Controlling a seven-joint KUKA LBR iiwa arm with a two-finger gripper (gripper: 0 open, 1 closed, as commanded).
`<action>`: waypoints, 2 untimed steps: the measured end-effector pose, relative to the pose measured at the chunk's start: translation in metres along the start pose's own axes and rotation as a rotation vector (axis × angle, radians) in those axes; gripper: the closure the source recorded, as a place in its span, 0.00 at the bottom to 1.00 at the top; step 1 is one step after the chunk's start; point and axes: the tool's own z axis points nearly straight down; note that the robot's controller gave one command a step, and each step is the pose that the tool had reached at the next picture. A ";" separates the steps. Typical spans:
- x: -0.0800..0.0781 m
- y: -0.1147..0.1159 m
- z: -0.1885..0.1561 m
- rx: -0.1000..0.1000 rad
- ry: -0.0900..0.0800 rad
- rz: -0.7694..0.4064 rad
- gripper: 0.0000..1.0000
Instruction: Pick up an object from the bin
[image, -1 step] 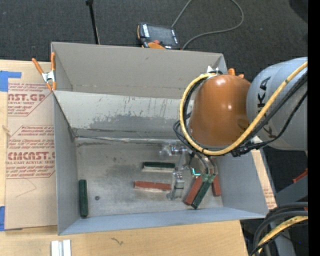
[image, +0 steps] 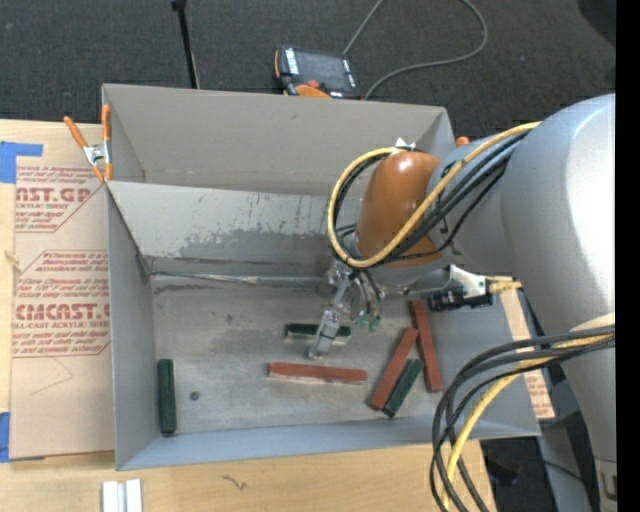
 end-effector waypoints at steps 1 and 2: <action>-0.001 0.016 -0.035 -0.003 -0.005 0.005 0.00; 0.017 0.018 -0.057 -0.002 -0.002 0.018 0.00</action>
Offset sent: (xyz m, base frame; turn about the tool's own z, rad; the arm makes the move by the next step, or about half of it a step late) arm 0.0050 0.0133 0.0334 0.0075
